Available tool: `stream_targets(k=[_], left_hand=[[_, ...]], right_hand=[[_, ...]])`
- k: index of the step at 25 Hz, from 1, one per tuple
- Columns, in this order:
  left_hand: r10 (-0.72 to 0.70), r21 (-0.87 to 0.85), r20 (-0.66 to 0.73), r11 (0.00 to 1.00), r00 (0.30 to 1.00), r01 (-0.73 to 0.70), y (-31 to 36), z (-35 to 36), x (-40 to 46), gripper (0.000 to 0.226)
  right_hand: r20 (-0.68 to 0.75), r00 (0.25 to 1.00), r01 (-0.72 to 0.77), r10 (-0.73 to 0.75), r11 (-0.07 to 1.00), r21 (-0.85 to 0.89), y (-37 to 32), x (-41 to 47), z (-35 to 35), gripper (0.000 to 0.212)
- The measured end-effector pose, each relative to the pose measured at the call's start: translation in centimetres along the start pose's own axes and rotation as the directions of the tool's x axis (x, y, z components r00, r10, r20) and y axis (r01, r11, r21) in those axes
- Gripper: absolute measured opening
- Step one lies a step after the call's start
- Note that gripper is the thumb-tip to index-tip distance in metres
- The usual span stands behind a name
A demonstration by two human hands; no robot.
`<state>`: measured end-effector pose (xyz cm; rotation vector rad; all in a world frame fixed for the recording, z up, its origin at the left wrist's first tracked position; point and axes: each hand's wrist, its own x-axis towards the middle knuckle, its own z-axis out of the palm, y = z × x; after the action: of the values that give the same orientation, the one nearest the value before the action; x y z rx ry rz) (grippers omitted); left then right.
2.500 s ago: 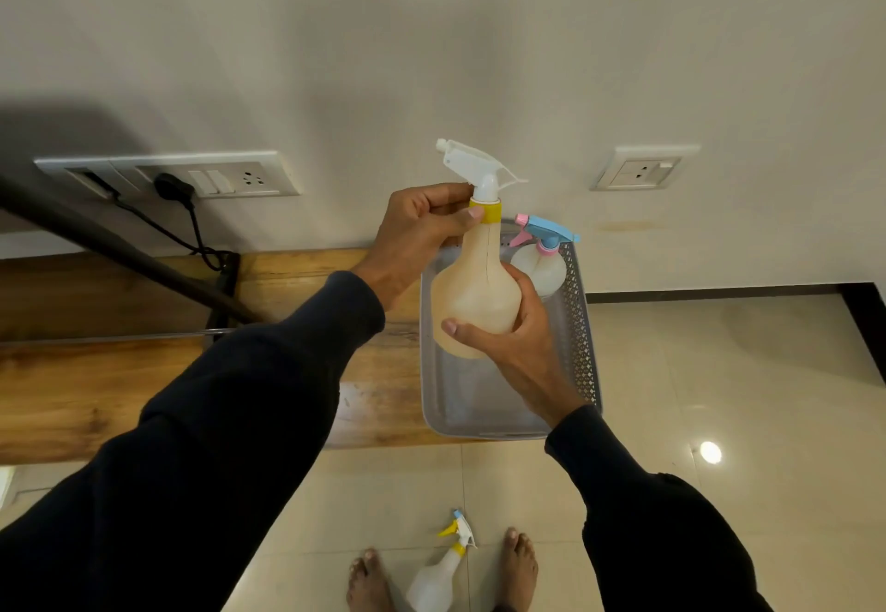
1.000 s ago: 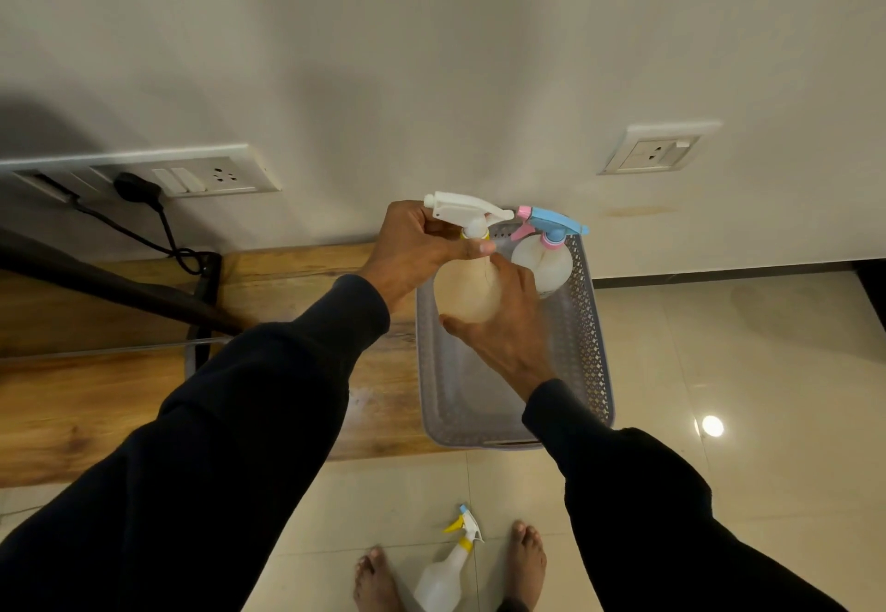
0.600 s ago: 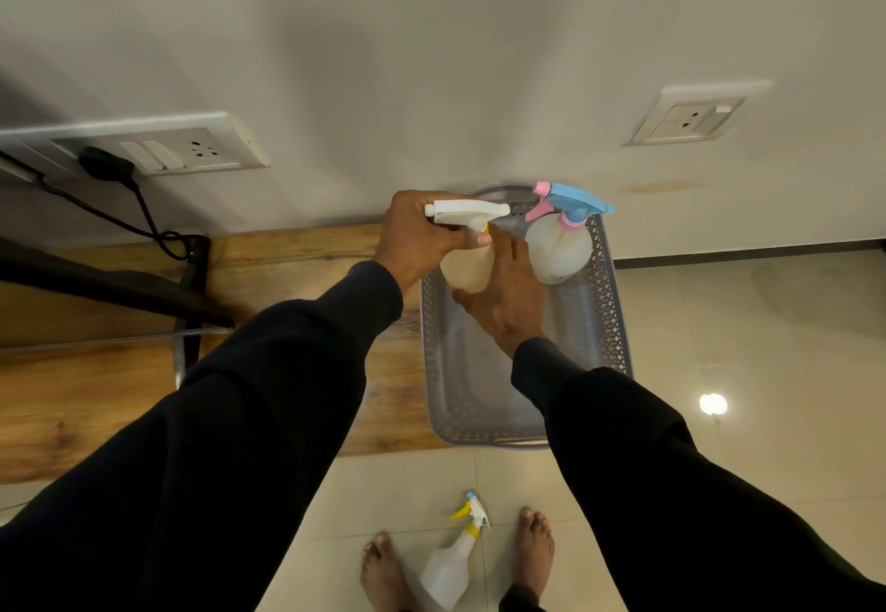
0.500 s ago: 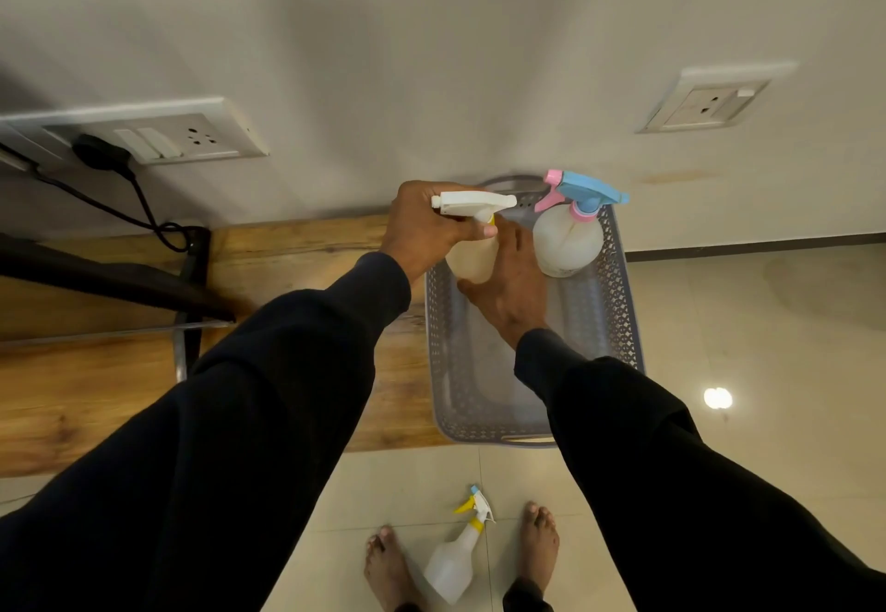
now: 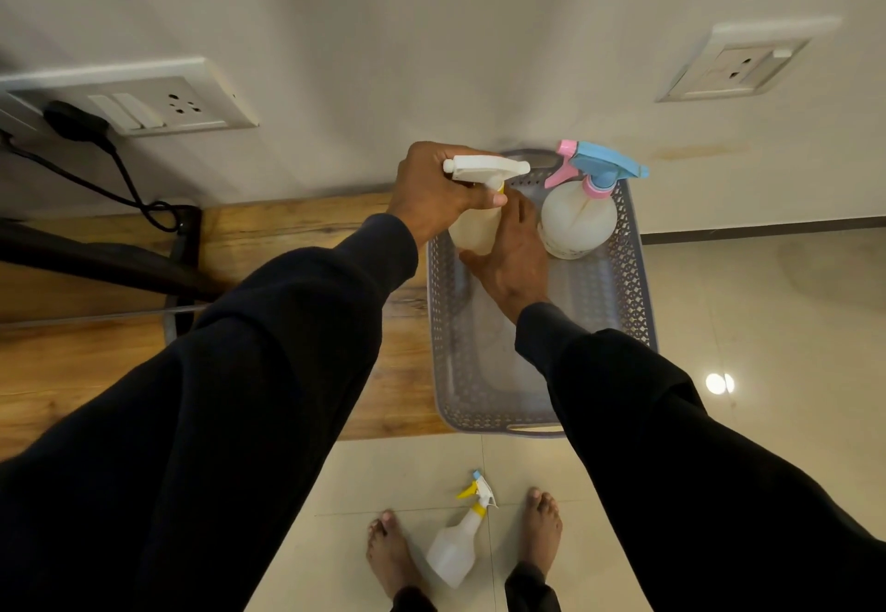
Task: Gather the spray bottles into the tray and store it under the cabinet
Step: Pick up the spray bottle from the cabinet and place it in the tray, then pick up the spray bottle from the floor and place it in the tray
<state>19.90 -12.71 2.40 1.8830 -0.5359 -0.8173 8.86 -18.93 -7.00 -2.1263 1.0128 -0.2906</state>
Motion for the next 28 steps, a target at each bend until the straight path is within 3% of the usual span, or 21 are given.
stream_targets(k=[6, 13, 15, 19, 21, 24, 28], left_hand=[[-0.009, -0.033, -0.013, 0.999, 1.0, 0.008, -0.5, -0.6, -0.8, 0.084], [-0.084, -0.048, -0.126, 0.996, 0.988, 0.078, -1.1, -3.7, -8.4, 0.091], [-0.107, -0.052, -0.201, 0.994, 0.974, 0.098, -2.2, -3.9, -12.3, 0.083], [-0.099, -0.043, -0.37, 0.995, 0.924, 0.089, -5.6, -3.2, -20.6, 0.044], [-0.106, -0.015, -0.363, 0.994, 0.926, 0.108, -8.4, -2.5, -24.0, 0.033], [-0.224, 0.014, -0.233, 0.972, 0.946, 0.234, -13.9, -1.2, -29.2, 0.038], [-0.414, 0.082, 0.006, 0.907, 0.91, 0.412, -21.3, 1.1, -33.9, 0.069]], right_hand=[[-0.028, 0.999, -0.025, 0.025, 1.0, -0.007, -0.4, -0.9, -0.3, 0.106], [-0.128, 0.991, -0.016, 0.028, 0.995, 0.096, -2.8, -8.0, -4.6, 0.082], [-0.179, 0.984, 0.019, 0.013, 0.984, 0.175, -3.2, -11.7, -6.0, 0.075], [-0.332, 0.941, 0.161, -0.062, 0.947, 0.279, -3.3, -19.7, -7.4, 0.053], [-0.368, 0.927, 0.179, -0.069, 0.945, 0.274, -1.8, -24.2, -6.8, 0.048], [-0.331, 0.942, 0.041, 0.049, 0.965, 0.26, 1.8, -31.5, -4.1, 0.049], [-0.098, 0.934, -0.327, 0.343, 0.933, 0.147, 8.0, -39.8, 1.6, 0.062]])
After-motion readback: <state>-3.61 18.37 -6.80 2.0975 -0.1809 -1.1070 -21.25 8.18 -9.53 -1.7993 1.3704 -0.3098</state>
